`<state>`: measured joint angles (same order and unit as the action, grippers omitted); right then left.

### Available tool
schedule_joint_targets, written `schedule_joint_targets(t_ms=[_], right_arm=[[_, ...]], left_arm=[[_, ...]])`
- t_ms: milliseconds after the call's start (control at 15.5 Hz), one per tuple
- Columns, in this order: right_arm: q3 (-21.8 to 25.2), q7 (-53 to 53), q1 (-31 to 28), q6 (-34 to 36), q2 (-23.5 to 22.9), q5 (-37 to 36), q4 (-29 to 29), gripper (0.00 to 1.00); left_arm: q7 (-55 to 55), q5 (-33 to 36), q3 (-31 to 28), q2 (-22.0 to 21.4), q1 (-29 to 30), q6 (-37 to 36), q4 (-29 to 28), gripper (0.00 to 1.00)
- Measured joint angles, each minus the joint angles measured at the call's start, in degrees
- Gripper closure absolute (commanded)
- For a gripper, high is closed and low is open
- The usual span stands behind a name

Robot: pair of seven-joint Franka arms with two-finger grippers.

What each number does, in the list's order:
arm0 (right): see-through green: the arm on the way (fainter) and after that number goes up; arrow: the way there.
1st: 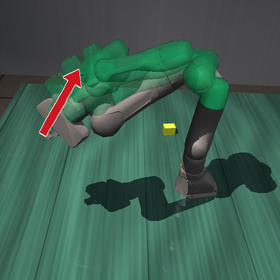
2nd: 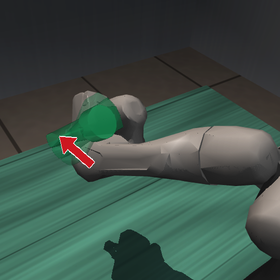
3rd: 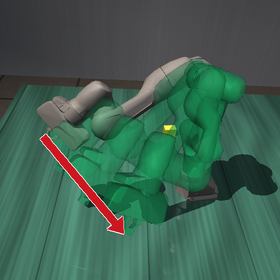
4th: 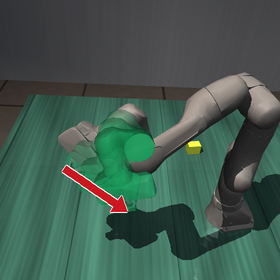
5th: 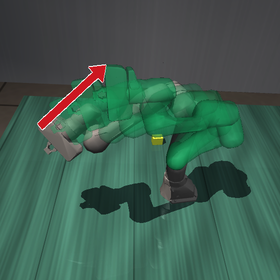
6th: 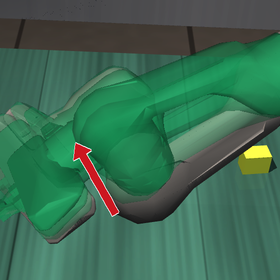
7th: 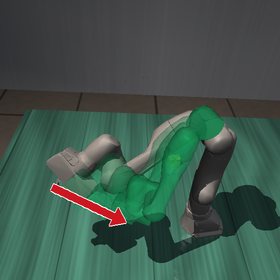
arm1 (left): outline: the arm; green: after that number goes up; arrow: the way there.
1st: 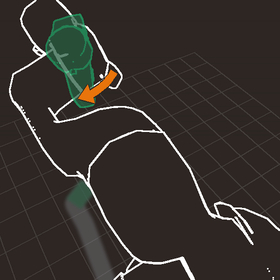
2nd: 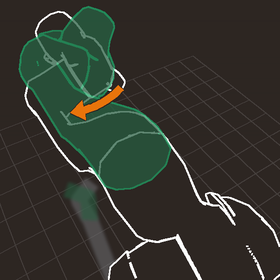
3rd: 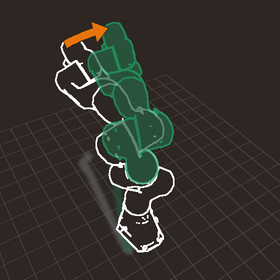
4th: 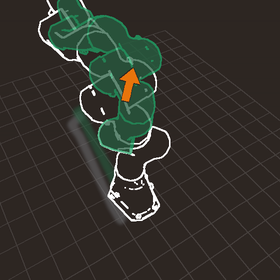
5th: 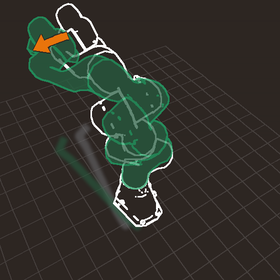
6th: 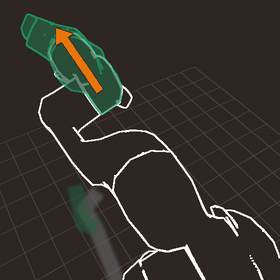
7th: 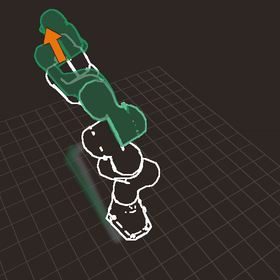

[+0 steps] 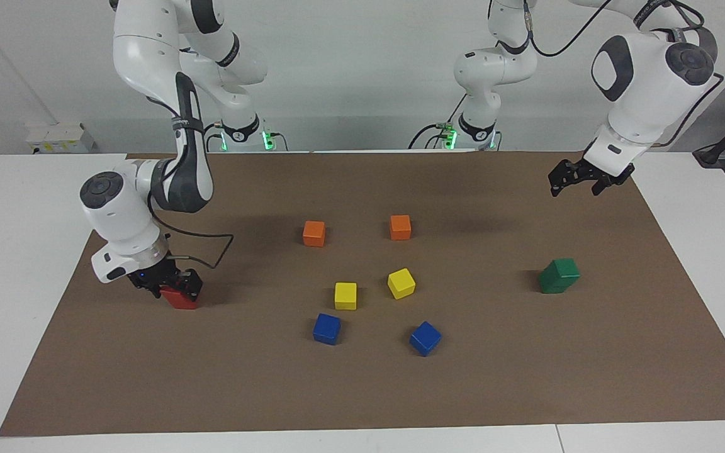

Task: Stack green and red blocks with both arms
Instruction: 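Open and withdraw the left gripper while the right gripper releases and withdraws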

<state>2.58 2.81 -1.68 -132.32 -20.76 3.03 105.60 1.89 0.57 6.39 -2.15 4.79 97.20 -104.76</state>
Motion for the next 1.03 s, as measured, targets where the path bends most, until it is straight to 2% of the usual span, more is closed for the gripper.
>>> schedule_joint_targets(t_ms=[193,386,708,1030], right_arm=[[-0.29,0.00,0.17,9.52,1.54,-0.02,-5.09,0.00],[-0.30,-0.09,0.14,20.04,6.67,-0.05,-9.78,0.00],[-0.30,-0.33,0.08,30.53,16.73,-0.81,-10.36,0.00],[-0.61,-0.37,0.09,36.80,20.51,-2.00,-10.36,0.00]], left_arm=[[-0.87,-0.01,-1.95,0.38,-2.96,-3.49,3.45,0.00],[-0.96,-0.01,-4.02,0.41,-5.00,-5.09,4.68,0.00],[-1.14,-0.01,-5.88,0.43,-7.26,-6.88,4.85,0.00],[-1.24,-0.01,-6.04,0.43,-7.52,-7.44,5.67,0.00]])
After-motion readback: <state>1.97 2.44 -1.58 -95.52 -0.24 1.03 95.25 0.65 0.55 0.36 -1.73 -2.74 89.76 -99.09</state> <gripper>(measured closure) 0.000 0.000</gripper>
